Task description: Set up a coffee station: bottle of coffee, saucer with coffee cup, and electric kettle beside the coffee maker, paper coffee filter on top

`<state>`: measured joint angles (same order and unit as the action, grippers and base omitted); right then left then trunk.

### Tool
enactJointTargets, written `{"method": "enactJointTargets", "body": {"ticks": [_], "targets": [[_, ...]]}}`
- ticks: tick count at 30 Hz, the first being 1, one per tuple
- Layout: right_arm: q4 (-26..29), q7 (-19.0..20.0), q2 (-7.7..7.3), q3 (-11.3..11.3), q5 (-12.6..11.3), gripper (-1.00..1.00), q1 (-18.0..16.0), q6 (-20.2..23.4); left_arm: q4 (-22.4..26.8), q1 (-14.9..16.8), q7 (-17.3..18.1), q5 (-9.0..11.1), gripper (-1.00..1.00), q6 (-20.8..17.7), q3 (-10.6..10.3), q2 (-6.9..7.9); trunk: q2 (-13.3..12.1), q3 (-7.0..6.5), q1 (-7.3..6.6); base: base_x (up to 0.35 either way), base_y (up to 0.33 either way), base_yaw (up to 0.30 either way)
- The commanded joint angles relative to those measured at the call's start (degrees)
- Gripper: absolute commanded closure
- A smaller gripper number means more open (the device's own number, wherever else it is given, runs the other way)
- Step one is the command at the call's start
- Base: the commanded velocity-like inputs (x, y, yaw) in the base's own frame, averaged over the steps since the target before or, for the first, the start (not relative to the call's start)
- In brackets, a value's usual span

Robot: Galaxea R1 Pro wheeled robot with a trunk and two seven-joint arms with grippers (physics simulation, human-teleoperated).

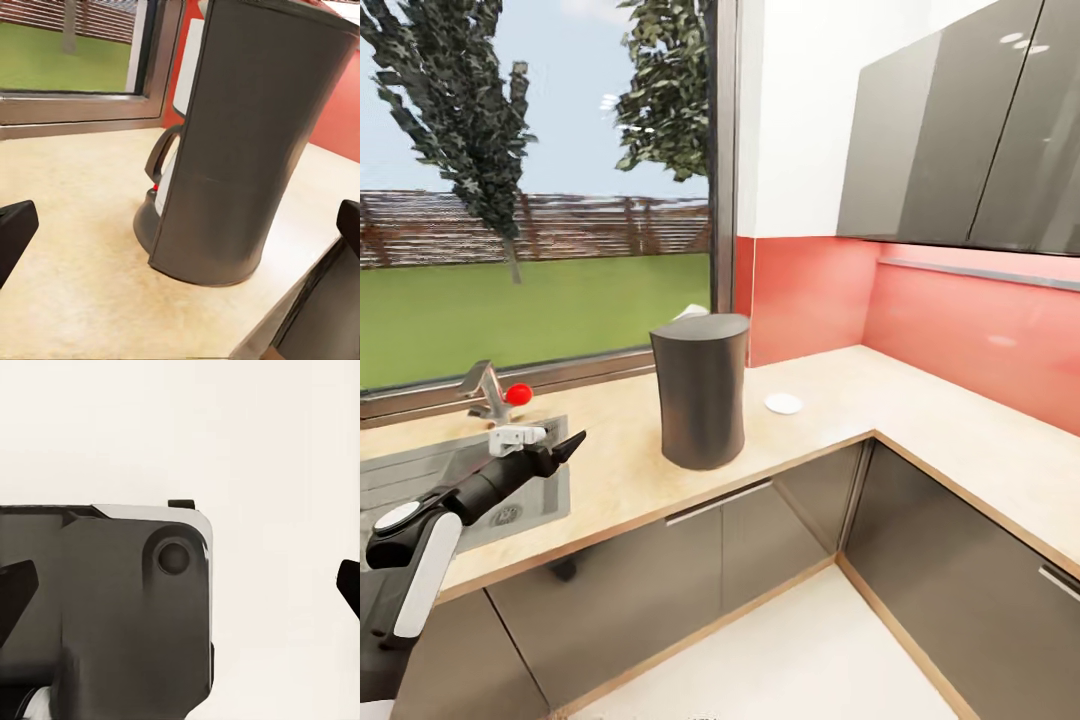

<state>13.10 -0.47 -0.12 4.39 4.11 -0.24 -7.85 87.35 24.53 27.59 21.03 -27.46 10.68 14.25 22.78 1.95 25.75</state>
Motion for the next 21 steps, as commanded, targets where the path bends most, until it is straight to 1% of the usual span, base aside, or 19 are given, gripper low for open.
{"method": "enactJointTargets", "body": {"ticks": [1, 4, 16, 19, 21], "targets": [[0.0, 0.0, 0.03, 0.4, 0.4, -1.0, 0.0, -0.2, 0.0, 0.1, 0.1, 0.4, -1.0, -0.5, 0.0, -0.02, 0.1, 0.13, 0.03, -0.11, -0.244, 0.275], [0.0, 0.0, 0.04, 0.4, 0.5, -1.0, 0.0, -0.2, 0.0, 0.1, 0.1, 0.4, -1.0, -0.5, 0.1, -0.02, 0.1, 0.13, 0.03, -0.161, -0.228, 0.276], [-0.1, 0.0, 0.04, 0.4, 0.5, -1.0, 0.0, -0.2, -0.1, 0.0, 0.1, 0.5, -1.0, -0.5, 0.0, -0.1, 0.1, 0.13, 0.03, -0.229, -0.207, 0.277], [-0.1, 0.0, 0.04, 0.4, 0.5, -1.0, 0.0, -0.2, -0.1, -1.2, 0.1, 0.5, -1.0, -0.4, 0.0, -0.1, 0.1, 0.13, 0.03, -0.239, -0.204, 0.277], [-0.1, 0.0, 0.04, 0.4, 0.5, -1.0, 0.0, -0.2, -0.1, -2.5, 0.1, 0.5, -1.0, 0.1, 0.1, -0.1, 0.1, 0.13, 0.03, -0.258, -0.194, 0.277]]}}
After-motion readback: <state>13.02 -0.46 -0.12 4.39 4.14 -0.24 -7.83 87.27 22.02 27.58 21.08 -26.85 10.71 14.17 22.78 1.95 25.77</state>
